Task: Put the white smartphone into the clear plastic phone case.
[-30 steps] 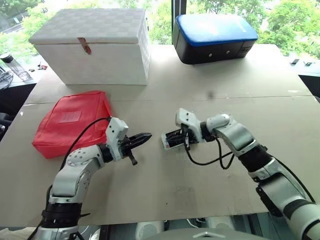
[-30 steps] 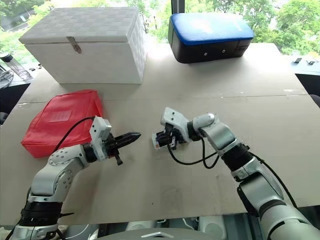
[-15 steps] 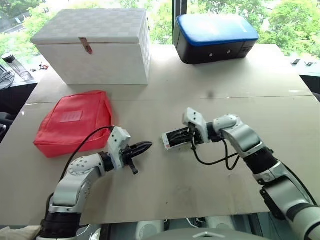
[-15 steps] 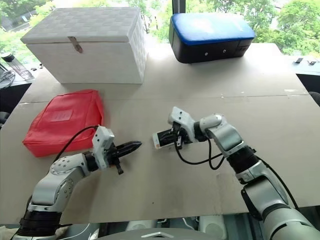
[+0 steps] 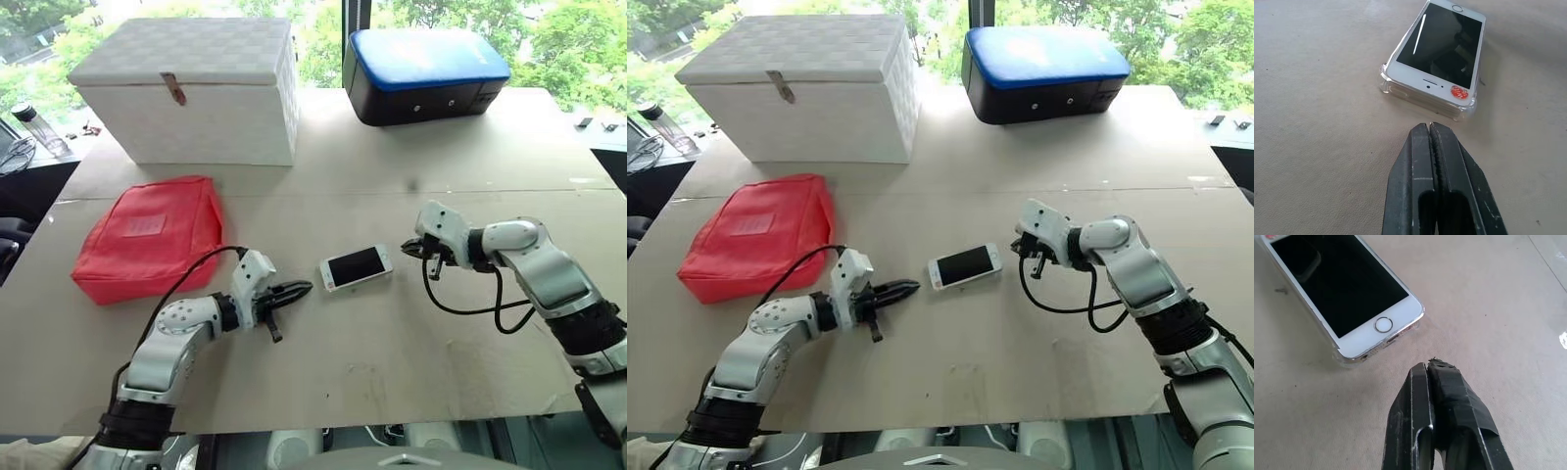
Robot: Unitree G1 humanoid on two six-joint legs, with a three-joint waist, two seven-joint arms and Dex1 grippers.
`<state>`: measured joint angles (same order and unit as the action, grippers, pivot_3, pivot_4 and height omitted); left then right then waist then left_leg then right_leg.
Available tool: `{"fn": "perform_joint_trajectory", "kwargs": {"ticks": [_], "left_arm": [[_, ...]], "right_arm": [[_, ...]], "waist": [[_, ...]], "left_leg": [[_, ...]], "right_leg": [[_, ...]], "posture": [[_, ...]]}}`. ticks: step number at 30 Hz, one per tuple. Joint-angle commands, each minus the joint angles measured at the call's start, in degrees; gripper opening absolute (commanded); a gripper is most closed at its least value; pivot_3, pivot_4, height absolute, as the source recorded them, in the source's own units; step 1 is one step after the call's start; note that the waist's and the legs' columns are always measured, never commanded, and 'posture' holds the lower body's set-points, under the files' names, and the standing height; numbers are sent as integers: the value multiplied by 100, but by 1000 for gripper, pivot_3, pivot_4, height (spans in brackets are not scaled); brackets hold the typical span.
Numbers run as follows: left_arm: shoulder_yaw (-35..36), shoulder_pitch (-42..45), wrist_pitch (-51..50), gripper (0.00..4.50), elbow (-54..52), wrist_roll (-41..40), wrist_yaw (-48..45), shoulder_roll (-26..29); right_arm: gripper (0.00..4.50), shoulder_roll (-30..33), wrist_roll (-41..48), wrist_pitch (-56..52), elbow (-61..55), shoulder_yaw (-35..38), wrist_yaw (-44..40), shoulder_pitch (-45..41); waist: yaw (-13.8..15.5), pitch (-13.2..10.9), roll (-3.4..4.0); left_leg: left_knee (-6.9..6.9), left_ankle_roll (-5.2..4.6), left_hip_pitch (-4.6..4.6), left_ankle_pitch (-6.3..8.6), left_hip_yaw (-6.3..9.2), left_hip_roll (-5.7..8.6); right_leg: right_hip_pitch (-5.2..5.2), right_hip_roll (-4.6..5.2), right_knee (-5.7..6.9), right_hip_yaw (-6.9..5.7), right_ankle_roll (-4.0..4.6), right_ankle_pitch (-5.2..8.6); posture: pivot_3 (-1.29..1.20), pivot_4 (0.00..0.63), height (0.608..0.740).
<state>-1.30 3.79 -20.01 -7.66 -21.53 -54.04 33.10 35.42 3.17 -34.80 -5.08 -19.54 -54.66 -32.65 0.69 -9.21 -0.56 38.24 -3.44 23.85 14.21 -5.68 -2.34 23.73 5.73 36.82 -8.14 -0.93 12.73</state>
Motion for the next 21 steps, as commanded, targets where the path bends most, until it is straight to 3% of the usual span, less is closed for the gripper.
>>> {"fn": "perform_joint_trajectory", "kwargs": {"ticks": [1,11,18,21], "left_arm": [[-139,97,-201,48,-226,-24,39,-10],[-160,215,-539,48,-556,-109,147,-26],[851,499,-295,48,-575,-412,597,-55],[668,962,-549,48,-696,-525,651,-146]], "right_arm": [[0,-150,-10,24,-181,-125,-28,-109],[0,-324,25,-48,-497,-471,-259,-20],[0,-89,254,-270,-829,254,-19,187],[0,-74,523,-446,-1096,731,177,361]], "waist": [[10,0,0],[7,-1,0],[19,-16,-3],[47,-18,-6]], "left_leg": [[0,0,1,0,0,1],[0,8,3,-5,-1,4],[0,8,4,-4,4,0],[5,8,8,-5,10,5]], "right_leg": [[0,0,0,1,0,0],[-1,-1,-3,1,-1,1],[0,-2,-2,0,0,0],[-5,-1,-2,-6,0,0]], "posture": [[0,150,740],[0,150,740],[0,150,740],[0,150,740]]}}
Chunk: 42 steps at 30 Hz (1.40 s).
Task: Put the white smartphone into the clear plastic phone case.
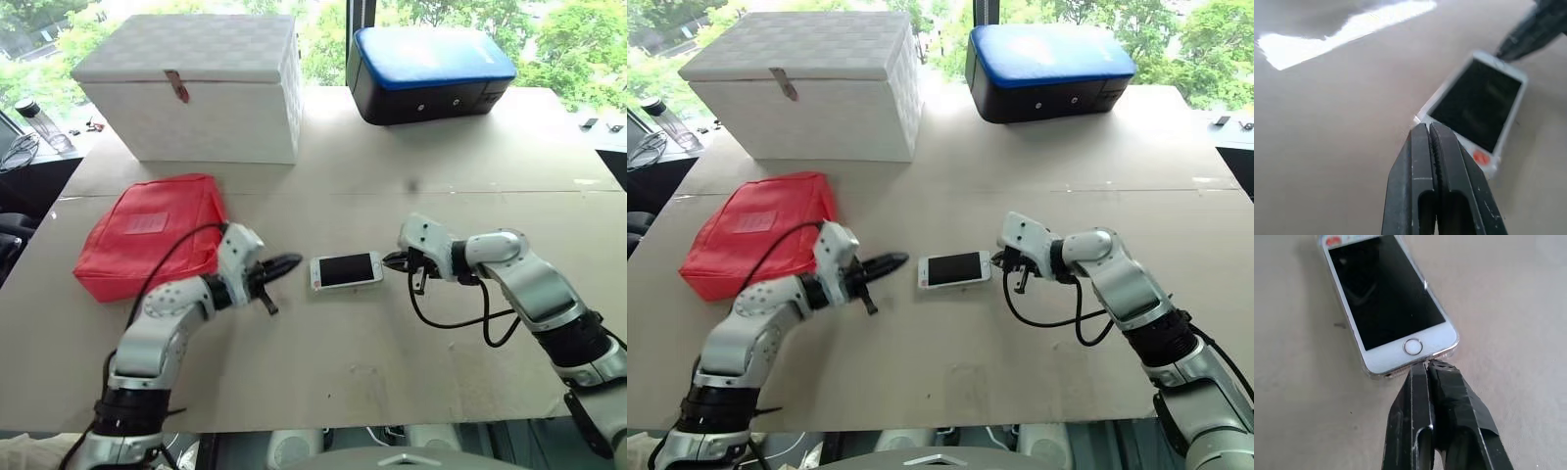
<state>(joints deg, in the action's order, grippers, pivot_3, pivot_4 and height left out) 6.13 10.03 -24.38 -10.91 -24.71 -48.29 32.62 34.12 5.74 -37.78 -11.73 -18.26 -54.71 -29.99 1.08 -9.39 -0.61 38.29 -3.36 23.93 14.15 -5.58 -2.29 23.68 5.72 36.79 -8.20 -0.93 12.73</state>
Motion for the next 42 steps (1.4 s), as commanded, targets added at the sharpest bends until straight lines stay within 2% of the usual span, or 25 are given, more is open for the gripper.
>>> {"fn": "perform_joint_trajectory", "kwargs": {"ticks": [1,7,12,20,29,33,42], "left_arm": [[-187,461,-204,48,-412,-238,120,-191],[-771,523,-452,48,-359,-179,229,-603],[-1175,147,-213,48,18,213,-58,-349],[-1196,-104,28,48,308,347,-228,-283],[-1273,-301,513,48,741,563,-217,-373],[-1268,-457,632,48,711,611,-174,-415],[-1263,-579,328,48,272,533,10,-394]], "right_arm": [[0,28,373,-164,-524,729,221,154],[0,-66,714,-401,-780,918,372,303],[0,-147,790,-413,-638,773,436,218],[0,-373,672,-198,28,374,330,-141],[0,-401,99,-179,1062,-662,37,-553],[0,-421,-90,-56,1485,-1118,-265,-525],[0,-645,-343,45,1968,-1428,-550,-534]], "waist": [[11,0,-1],[-55,-2,-6],[-49,-3,-4],[-19,-4,-3],[-37,7,0],[-45,68,0],[-96,178,15]], "left_leg": [[1,0,0,0,0,5],[2,6,-3,-4,-21,7],[-3,9,-7,-5,-15,-6],[4,-20,-7,12,-11,-3],[2,2,-14,-1,-13,-2],[2,-20,-24,12,-15,-3],[-1,-21,-34,14,-13,-12]], "right_leg": [[-1,-2,0,0,-1,0],[-2,-22,-3,23,7,-9],[1,-44,-1,21,0,-2],[0,-28,-2,19,-7,2],[-2,-29,2,20,10,-8],[-5,-27,2,21,-5,1],[-7,-9,3,21,-5,2]], "posture": [[0,150,740],[0,150,740],[0,150,740],[0,150,740],[0,150,740],[0,150,740],[0,150,740]]}}
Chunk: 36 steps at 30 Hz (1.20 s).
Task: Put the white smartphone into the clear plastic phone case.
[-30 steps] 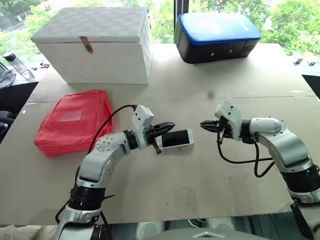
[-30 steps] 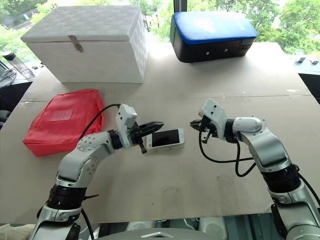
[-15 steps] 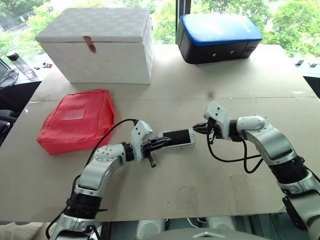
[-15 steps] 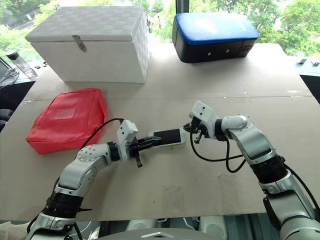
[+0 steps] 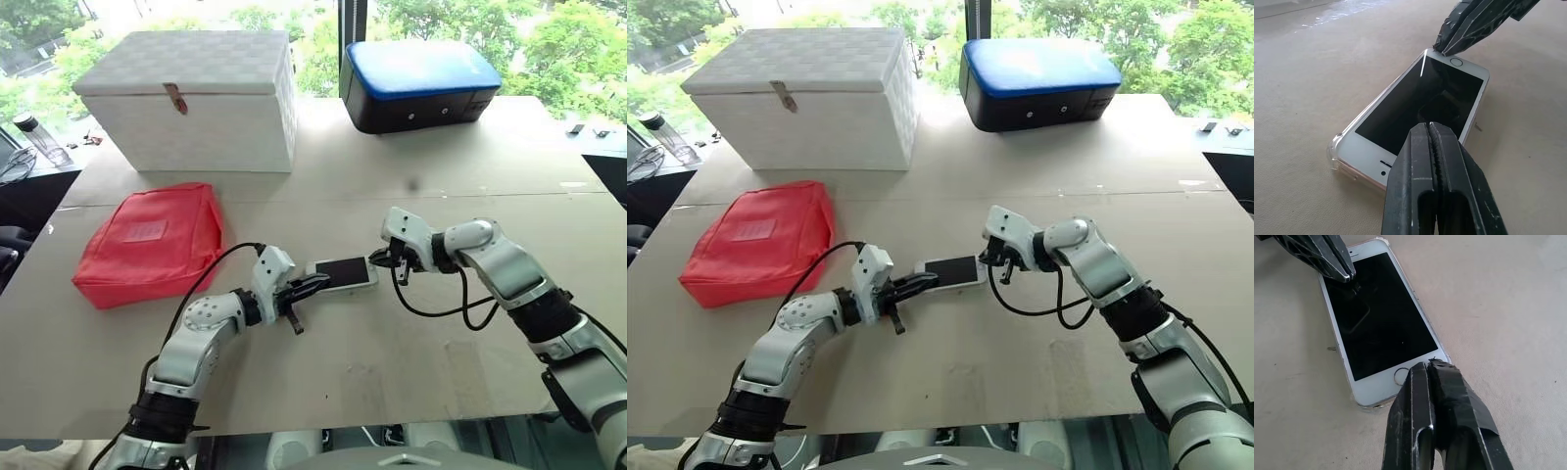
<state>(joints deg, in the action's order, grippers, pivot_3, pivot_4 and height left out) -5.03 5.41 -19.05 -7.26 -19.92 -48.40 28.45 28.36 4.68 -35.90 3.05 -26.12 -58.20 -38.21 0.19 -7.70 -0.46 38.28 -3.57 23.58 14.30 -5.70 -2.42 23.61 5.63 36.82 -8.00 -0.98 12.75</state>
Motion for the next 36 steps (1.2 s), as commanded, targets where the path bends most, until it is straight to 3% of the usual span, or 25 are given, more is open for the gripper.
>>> {"fn": "perform_joint_trajectory", "kwargs": {"ticks": [1,6,10,23,27,31,36], "left_arm": [[-152,-116,-245,48,-126,51,39,18],[-162,-75,-438,48,-248,36,103,-10],[-164,-51,-528,48,-277,36,138,-17],[-207,-98,-665,48,-398,49,223,-35],[-191,-116,-722,48,-480,31,262,-8],[-176,-111,-806,48,-570,21,292,-4],[-191,-69,-891,48,-625,6,298,-10]], "right_arm": [[0,-94,-273,-125,575,-661,-224,292],[0,-325,-404,-4,1241,-658,-273,262],[0,-397,-534,136,1656,-719,-354,239],[0,-630,-726,487,2690,-615,-282,258],[0,-777,-25,1006,1929,285,-163,422],[0,-769,842,471,646,1186,-183,599],[0,-497,1274,-109,-372,1386,-207,814]], "waist": [[-18,17,1],[-71,48,1],[-84,57,15],[-76,160,34],[-56,151,42],[-39,71,75],[-23,2,61]], "left_leg": [[0,0,0,0,0,0],[-1,0,-14,0,0,0],[-20,26,-86,17,-2,1],[-46,29,-100,19,0,7],[-64,30,-104,19,1,8],[-77,29,-67,18,-2,14],[-88,26,15,-15,-3,17]], "right_leg": [[0,0,0,0,0,0],[-14,1,0,1,1,0],[-70,12,-4,4,22,16],[-72,31,-11,2,22,18],[-70,34,-17,-1,23,18],[-44,37,-33,-1,22,17],[24,29,-32,-10,25,-12]], "posture": [[0,150,740],[0,150,740],[0,150,740],[0,150,740],[0,150,740],[0,150,740],[0,150,740]]}}
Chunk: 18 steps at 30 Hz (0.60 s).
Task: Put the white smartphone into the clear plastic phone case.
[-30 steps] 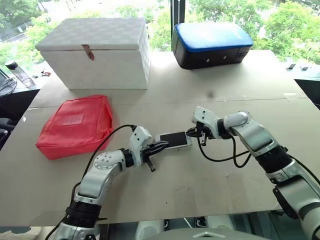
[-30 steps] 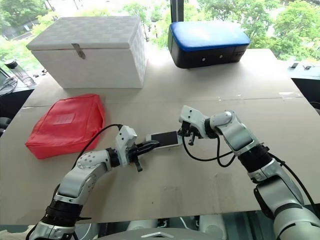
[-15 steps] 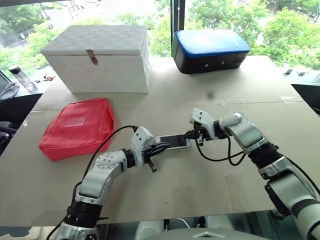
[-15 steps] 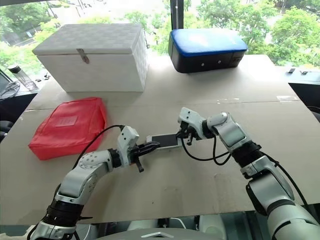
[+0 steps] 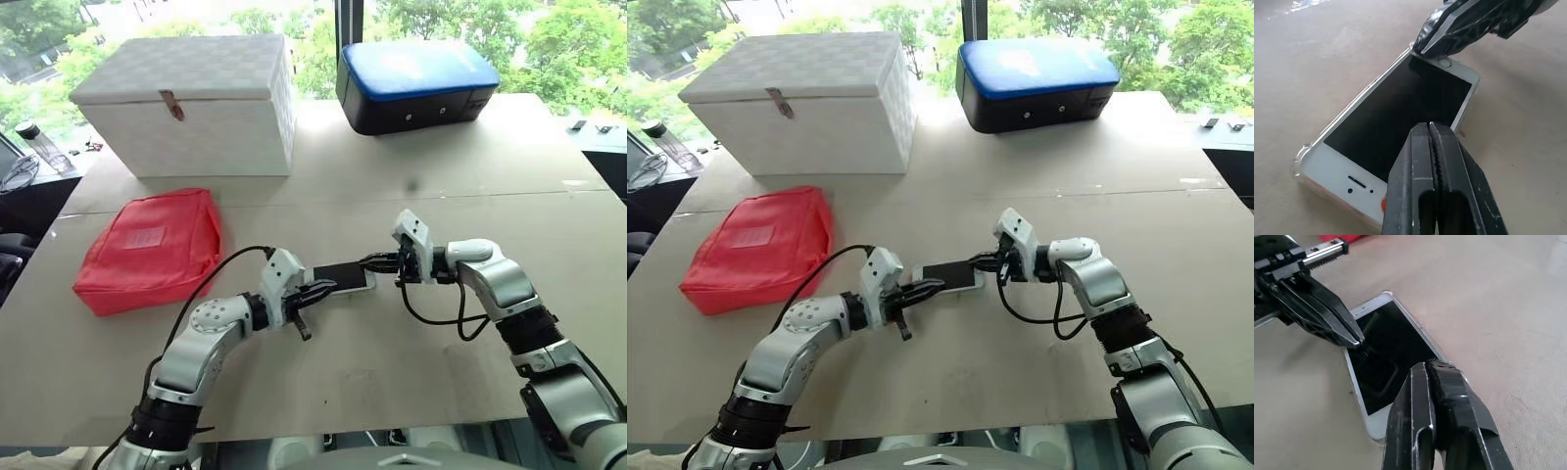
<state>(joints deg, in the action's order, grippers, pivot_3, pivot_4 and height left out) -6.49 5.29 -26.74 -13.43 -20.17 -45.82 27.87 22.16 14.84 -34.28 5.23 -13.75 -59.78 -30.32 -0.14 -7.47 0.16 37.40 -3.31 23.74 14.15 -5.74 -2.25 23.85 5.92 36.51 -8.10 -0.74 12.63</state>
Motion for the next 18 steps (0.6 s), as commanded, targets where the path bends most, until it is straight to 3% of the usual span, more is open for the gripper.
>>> {"fn": "perform_joint_trajectory", "kwargs": {"ticks": [1,9,12,18], "left_arm": [[-49,-39,-118,48,12,34,32,51],[-82,-50,46,48,147,90,-21,73],[-89,-137,117,48,135,102,-19,82],[-120,-90,175,48,259,125,23,12]], "right_arm": [[0,195,259,-334,-712,110,-42,59],[0,823,-101,-524,-1228,-657,-137,309],[0,1095,-530,-393,-1048,-1219,-223,336],[0,981,-1087,-111,-143,-1768,-98,259]], "waist": [[12,-31,-1],[66,-69,-15],[80,-69,-15],[85,-35,-38]], "left_leg": [[0,6,2,-3,-2,3],[-1,-24,8,15,-3,5],[0,-25,-1,15,0,4],[1,-24,-12,15,16,2]], "right_leg": [[-1,0,-4,-1,-1,0],[-8,-9,-41,-9,-28,14],[-16,-8,-41,-12,-29,14],[-23,-10,-42,-26,-28,15]], "posture": [[0,150,740],[0,150,740],[0,150,740],[0,150,740]]}}
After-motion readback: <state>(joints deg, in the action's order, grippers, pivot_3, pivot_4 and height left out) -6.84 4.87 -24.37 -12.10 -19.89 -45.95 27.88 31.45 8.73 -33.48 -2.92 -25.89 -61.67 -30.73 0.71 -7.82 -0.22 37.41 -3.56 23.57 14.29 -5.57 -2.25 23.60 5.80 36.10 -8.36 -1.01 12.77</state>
